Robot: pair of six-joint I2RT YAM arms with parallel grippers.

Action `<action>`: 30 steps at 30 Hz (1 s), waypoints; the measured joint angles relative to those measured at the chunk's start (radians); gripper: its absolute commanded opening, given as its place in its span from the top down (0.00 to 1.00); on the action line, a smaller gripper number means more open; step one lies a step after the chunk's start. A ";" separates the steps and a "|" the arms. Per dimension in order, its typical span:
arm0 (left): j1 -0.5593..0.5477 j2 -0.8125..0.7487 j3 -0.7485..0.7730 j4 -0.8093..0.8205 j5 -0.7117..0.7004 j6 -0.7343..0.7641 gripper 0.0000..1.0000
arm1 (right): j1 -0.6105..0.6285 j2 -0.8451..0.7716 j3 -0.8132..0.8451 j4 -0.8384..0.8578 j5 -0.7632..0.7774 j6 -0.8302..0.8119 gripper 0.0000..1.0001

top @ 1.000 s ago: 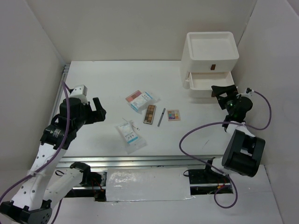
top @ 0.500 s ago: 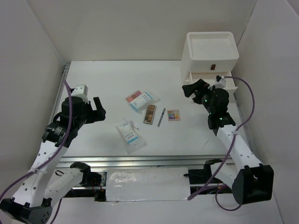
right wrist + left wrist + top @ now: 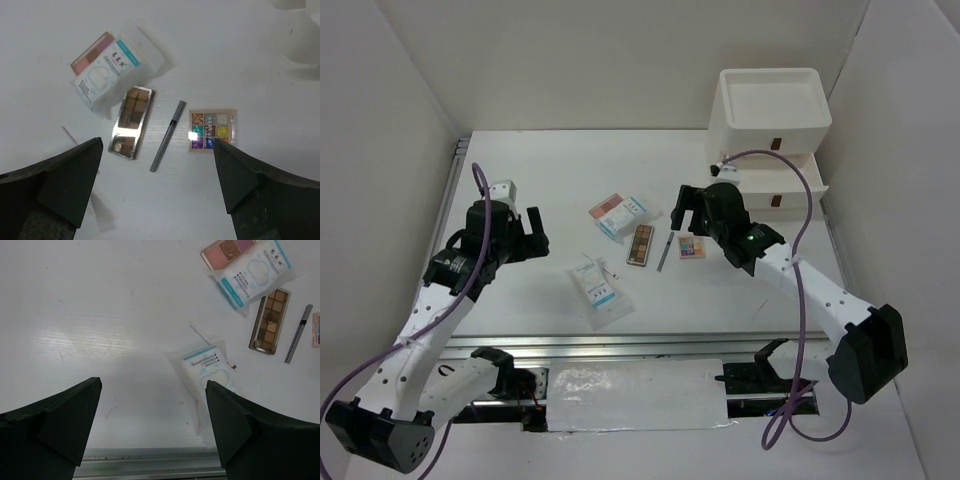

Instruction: Organize the makeup

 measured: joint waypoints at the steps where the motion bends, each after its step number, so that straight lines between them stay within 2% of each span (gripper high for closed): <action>1: 0.000 0.008 0.000 -0.003 0.000 0.000 0.01 | 0.010 0.016 0.013 -0.011 0.007 -0.004 0.00; 9: 0.000 0.038 0.000 -0.010 0.000 -0.006 0.01 | 0.160 0.293 0.227 -0.090 0.163 0.024 0.00; 17: 0.000 0.063 0.001 -0.010 0.013 -0.027 0.00 | 0.163 0.416 0.281 -0.157 0.200 0.041 0.00; 24: 0.000 0.192 0.082 0.010 0.113 -0.113 0.01 | 0.156 0.360 0.238 -0.154 0.212 0.106 0.00; 30: -0.002 0.505 0.278 0.089 0.113 -0.191 0.00 | 0.126 0.085 0.040 -0.104 0.120 0.183 0.00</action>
